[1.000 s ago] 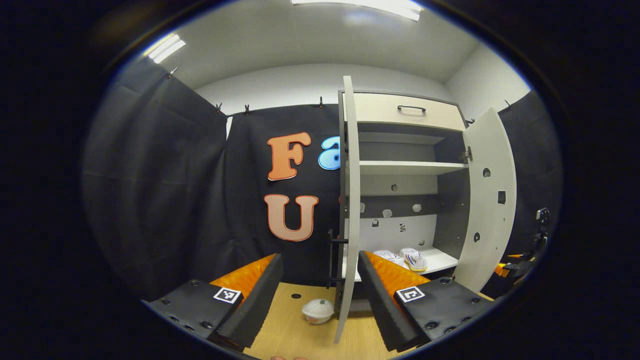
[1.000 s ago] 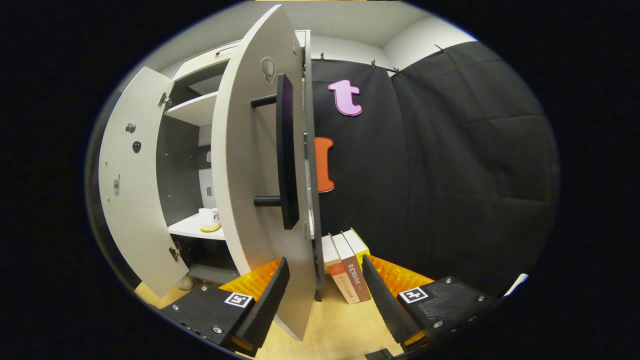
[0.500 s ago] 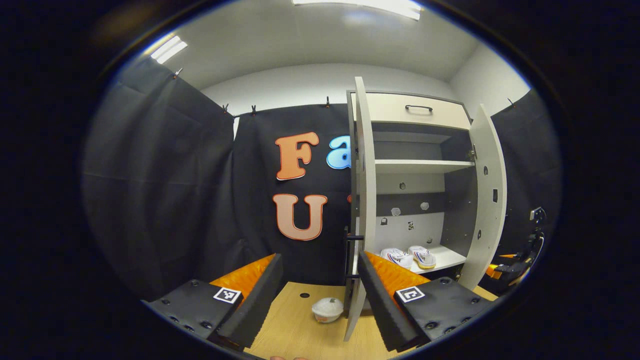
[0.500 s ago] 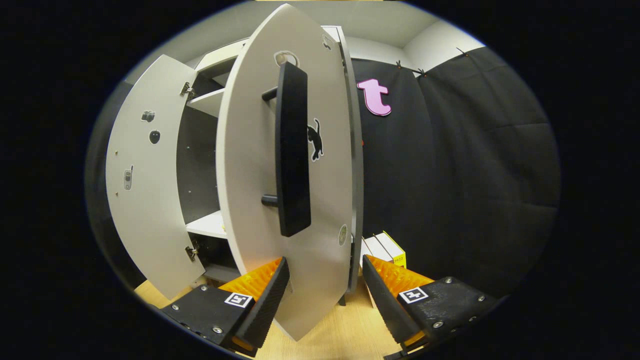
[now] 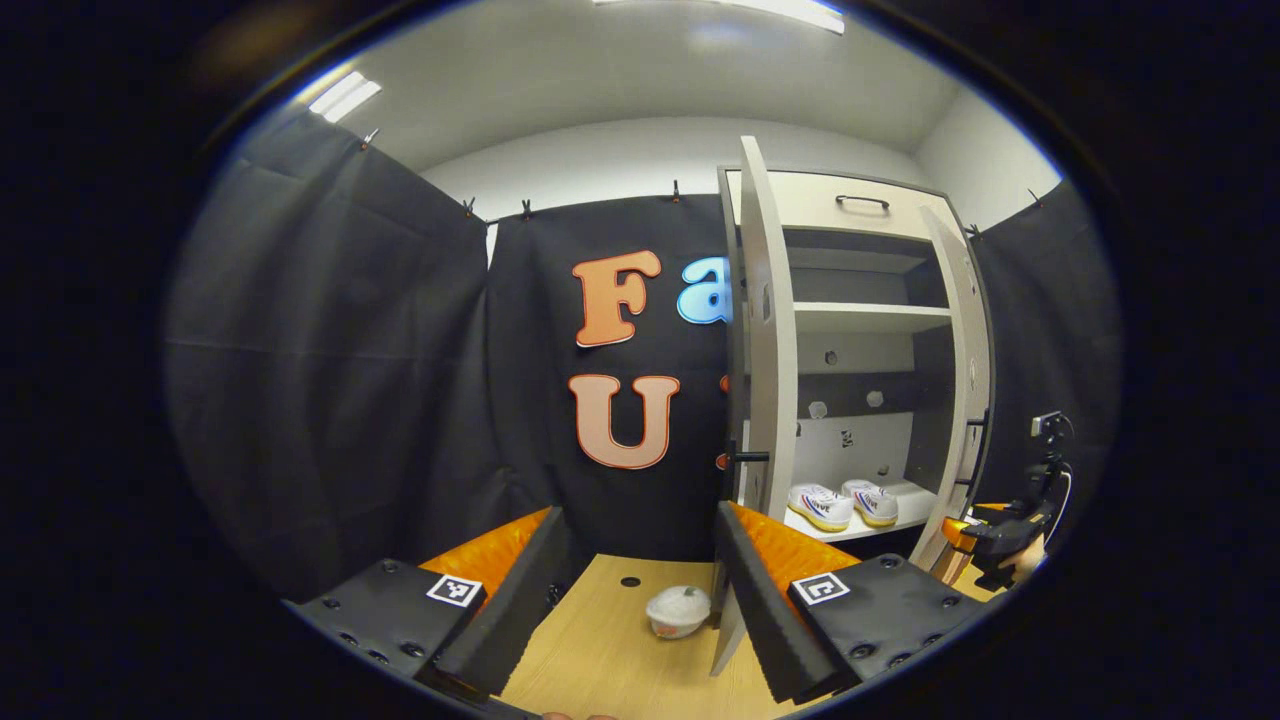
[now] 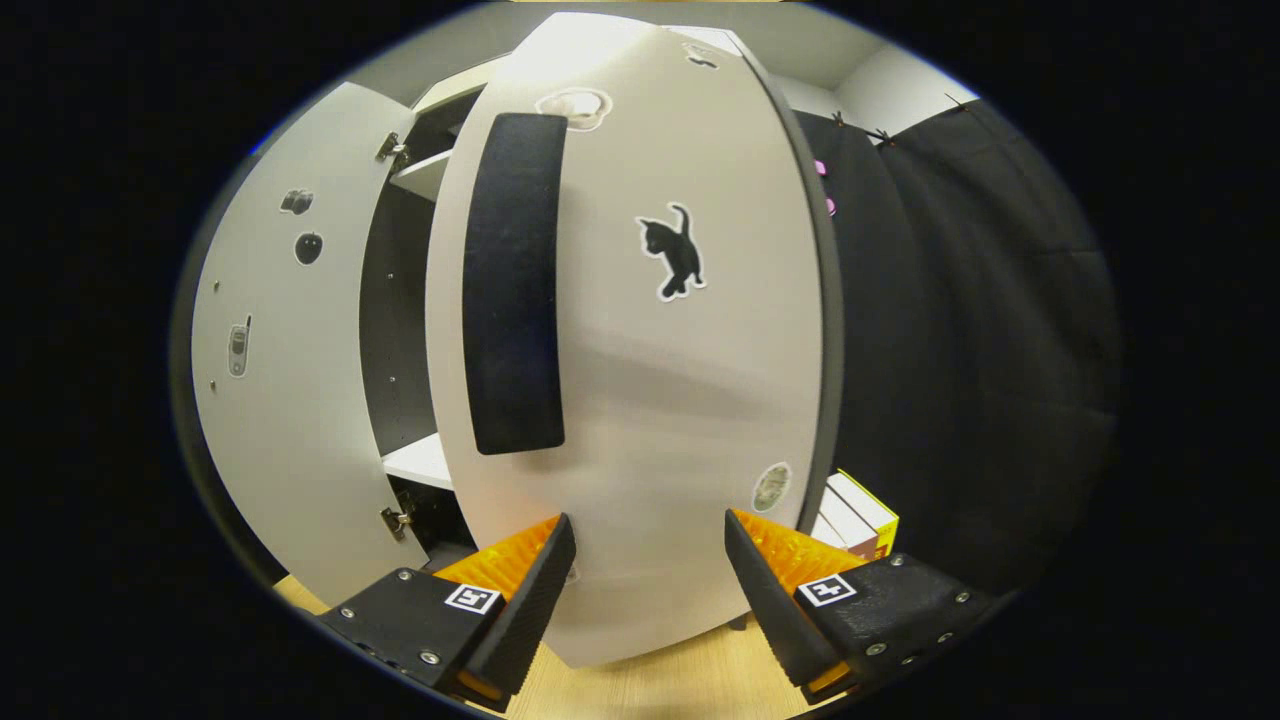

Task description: Grab one shoe with the right hand and put it into the shoe cabinet, grab the other shoe with the left hand and put it into the shoe cabinet; then close the right door with the right hand and the left door with the left hand.

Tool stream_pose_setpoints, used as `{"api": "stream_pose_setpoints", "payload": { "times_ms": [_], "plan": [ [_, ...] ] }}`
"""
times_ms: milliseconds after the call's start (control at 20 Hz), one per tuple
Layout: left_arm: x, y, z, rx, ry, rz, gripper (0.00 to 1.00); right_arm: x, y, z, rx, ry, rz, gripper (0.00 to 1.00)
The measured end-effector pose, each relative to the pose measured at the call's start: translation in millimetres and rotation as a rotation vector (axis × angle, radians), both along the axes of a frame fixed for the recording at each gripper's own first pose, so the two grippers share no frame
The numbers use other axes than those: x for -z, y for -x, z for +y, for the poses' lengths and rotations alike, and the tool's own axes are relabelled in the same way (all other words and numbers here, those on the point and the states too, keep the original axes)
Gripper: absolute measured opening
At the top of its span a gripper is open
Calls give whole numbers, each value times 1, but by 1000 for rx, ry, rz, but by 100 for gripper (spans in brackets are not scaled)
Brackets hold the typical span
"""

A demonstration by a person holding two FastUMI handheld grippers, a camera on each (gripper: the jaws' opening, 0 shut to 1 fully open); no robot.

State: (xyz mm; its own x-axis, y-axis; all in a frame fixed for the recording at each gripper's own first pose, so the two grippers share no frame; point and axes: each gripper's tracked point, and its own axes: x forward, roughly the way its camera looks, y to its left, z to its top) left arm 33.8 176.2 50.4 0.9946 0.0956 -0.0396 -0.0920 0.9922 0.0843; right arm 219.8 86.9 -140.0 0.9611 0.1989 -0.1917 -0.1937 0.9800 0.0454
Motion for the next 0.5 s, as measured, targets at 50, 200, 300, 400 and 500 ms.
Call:
{"api": "stream_pose_setpoints", "payload": {
  "times_ms": [50,200,300,400,500],
  "plan": [
    [2,-1,3,-4,1,2,94,0,-2,2,2,15,-2,92],
    [9,-9,16,-23,9,10,94,1,-8,3,-1,3,-6,91],
    [14,-12,20,-30,15,14,94,3,-14,1,2,-24,13,91],
    [18,-19,23,-30,23,18,96,4,-19,2,10,-34,19,91],
    [23,-23,22,-21,25,23,94,3,-19,4,26,-27,17,91]
  ]
}}
